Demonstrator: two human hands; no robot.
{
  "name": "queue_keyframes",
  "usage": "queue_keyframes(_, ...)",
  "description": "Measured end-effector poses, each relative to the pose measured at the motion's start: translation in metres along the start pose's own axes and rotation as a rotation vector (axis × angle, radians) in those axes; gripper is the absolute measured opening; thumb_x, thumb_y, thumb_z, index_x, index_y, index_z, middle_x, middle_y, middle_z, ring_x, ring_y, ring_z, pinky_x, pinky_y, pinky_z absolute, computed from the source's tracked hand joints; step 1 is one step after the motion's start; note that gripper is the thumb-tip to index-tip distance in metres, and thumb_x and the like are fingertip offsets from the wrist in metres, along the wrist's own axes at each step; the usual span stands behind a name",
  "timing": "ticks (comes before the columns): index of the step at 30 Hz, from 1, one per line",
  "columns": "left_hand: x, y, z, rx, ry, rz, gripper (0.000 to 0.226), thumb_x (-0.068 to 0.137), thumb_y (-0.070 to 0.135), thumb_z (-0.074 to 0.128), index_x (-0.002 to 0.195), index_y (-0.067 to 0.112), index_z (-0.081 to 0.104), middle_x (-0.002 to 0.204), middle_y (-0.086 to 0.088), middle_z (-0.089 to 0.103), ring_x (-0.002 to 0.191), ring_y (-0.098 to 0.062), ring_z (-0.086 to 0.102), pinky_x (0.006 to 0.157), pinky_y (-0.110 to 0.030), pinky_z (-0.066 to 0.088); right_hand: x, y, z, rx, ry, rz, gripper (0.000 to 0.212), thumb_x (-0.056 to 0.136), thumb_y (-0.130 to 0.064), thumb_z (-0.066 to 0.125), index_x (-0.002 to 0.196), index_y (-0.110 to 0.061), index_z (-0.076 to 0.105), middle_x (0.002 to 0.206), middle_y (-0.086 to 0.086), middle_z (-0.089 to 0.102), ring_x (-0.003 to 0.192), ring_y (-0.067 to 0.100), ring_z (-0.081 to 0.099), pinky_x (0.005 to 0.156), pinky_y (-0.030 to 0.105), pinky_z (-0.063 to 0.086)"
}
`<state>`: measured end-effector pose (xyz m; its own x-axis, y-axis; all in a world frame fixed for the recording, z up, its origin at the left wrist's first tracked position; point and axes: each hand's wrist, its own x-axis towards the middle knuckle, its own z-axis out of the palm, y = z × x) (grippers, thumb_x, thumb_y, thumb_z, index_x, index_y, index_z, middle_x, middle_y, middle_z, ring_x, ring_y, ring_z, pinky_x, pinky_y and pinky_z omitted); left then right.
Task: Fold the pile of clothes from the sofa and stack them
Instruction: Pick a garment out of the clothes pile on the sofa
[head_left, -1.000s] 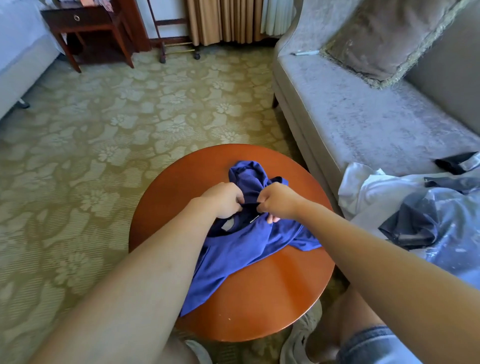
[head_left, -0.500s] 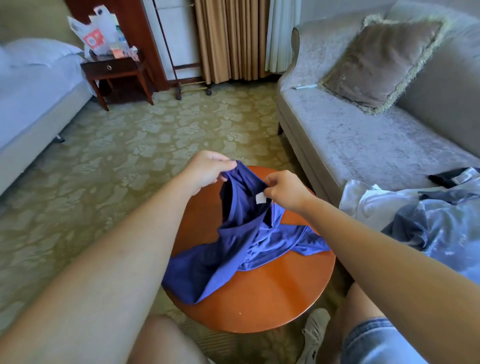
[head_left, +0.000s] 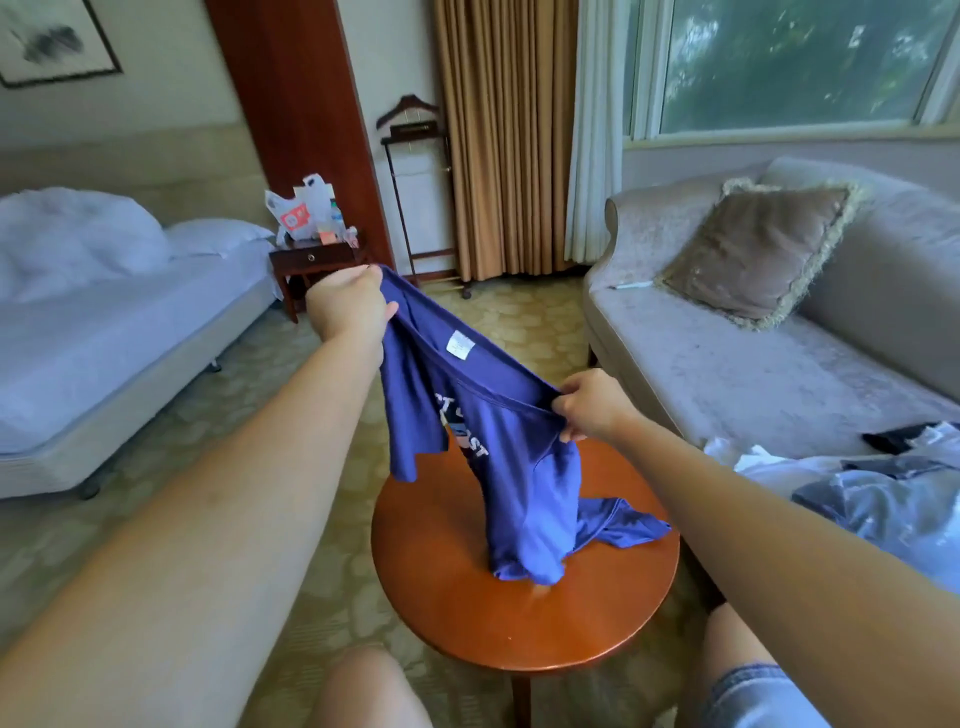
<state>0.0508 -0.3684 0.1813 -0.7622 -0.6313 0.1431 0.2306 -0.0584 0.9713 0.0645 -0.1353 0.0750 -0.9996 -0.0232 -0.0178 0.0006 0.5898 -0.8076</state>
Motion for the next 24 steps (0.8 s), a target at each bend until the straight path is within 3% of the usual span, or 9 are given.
queue_keyframes(2, -0.007, 0.02, -0.012, -0.015, 0.058, 0.031, 0.008, 0.09, 0.011, 0.064, 0.092, 0.009, 0.072, 0.071, 0.003, 0.065, 0.047, -0.003, 0.057, 0.06, -0.023, 0.056, -0.006, -0.023, -0.014, 0.208, 0.061, -0.007, 0.025, 0.083, 0.006, 0.05, 0.065, -0.012, 0.052, 0.062, 0.012, 0.061, 0.041, 0.012, 0.06, 0.049, 0.024, 0.052)
queue_keyframes(5, -0.018, 0.055, -0.028, -0.063, 0.114, 0.073, 0.023, 0.09, 0.011, 0.061, 0.069, 0.019, 0.061, 0.036, 0.017, 0.053, 0.032, 0.005, 0.05, 0.079, -0.034, 0.059, -0.018, -0.069, -0.045, 0.415, 0.221, -0.134, 0.025, 0.086, 0.006, 0.052, 0.07, -0.013, 0.056, 0.067, 0.011, 0.058, 0.045, 0.017, 0.062, 0.048, 0.027, 0.055)
queue_keyframes(9, -0.044, 0.118, -0.035, -0.194, 0.129, 0.195, 0.026, 0.093, 0.01, 0.056, 0.07, 0.021, 0.056, 0.034, 0.027, 0.047, 0.033, 0.011, 0.049, 0.077, -0.031, 0.059, -0.044, -0.137, -0.098, 0.446, 0.518, -0.384, 0.021, 0.076, -0.004, 0.056, 0.064, -0.021, 0.059, 0.062, -0.002, 0.062, 0.065, 0.021, 0.066, 0.065, 0.034, 0.056)
queue_keyframes(12, -0.05, 0.172, -0.04, -0.222, 0.134, 0.307, 0.016, 0.087, 0.012, 0.06, 0.073, 0.017, 0.065, 0.051, 0.015, 0.064, 0.054, 0.004, 0.064, 0.077, -0.03, 0.058, -0.069, -0.183, -0.131, 0.401, 0.679, -0.544, 0.013, 0.077, -0.011, 0.055, 0.078, -0.019, 0.065, 0.074, -0.004, 0.064, 0.079, 0.015, 0.063, 0.071, 0.023, 0.046)
queue_keyframes(14, -0.047, 0.196, -0.043, -0.186, 0.165, 0.375, 0.011, 0.078, 0.018, 0.061, 0.072, 0.016, 0.07, 0.074, 0.004, 0.072, 0.085, -0.019, 0.072, 0.08, -0.037, 0.059, -0.085, -0.205, -0.147, 0.38, 0.756, -0.632, 0.013, 0.079, -0.011, 0.056, 0.084, -0.016, 0.067, 0.076, -0.007, 0.062, 0.078, 0.011, 0.058, 0.07, 0.02, 0.041)
queue_keyframes(15, -0.046, 0.203, -0.045, -0.165, 0.175, 0.387, 0.012, 0.075, 0.02, 0.06, 0.067, 0.019, 0.069, 0.077, 0.001, 0.071, 0.09, -0.025, 0.07, 0.08, -0.039, 0.059, -0.091, -0.212, -0.153, 0.386, 0.772, -0.664, 0.012, 0.079, -0.012, 0.056, 0.083, -0.017, 0.066, 0.075, -0.007, 0.062, 0.078, 0.011, 0.058, 0.07, 0.02, 0.041)
queue_keyframes(18, -0.04, 0.196, -0.044, -0.095, 0.179, 0.381, 0.015, 0.07, 0.024, 0.058, 0.056, 0.024, 0.064, 0.076, -0.002, 0.071, 0.085, -0.029, 0.07, 0.077, -0.043, 0.059, -0.095, -0.215, -0.16, 0.369, 0.748, -0.686, 0.012, 0.078, -0.01, 0.056, 0.08, -0.02, 0.064, 0.073, -0.006, 0.062, 0.074, 0.011, 0.058, 0.07, 0.019, 0.044)
queue_keyframes(20, -0.034, 0.176, -0.039, 0.004, 0.164, 0.347, 0.013, 0.063, 0.027, 0.057, 0.059, 0.022, 0.068, 0.076, -0.005, 0.072, 0.084, -0.032, 0.071, 0.076, -0.046, 0.059, -0.084, -0.201, -0.158, 0.336, 0.627, -0.617, 0.014, 0.079, -0.006, 0.055, 0.075, -0.018, 0.062, 0.067, -0.004, 0.061, 0.064, 0.009, 0.059, 0.064, 0.018, 0.046)
queue_keyframes(24, -0.02, 0.107, -0.027, 0.479, 0.004, 0.266, 0.03, 0.086, 0.022, 0.057, 0.106, 0.006, 0.072, 0.111, -0.017, 0.069, 0.107, -0.034, 0.063, 0.089, -0.037, 0.052, -0.045, -0.146, -0.139, 0.16, 0.264, -0.399, 0.023, 0.085, 0.0, 0.056, 0.068, -0.014, 0.06, 0.041, 0.003, 0.055, 0.035, 0.013, 0.054, 0.043, 0.028, 0.046)
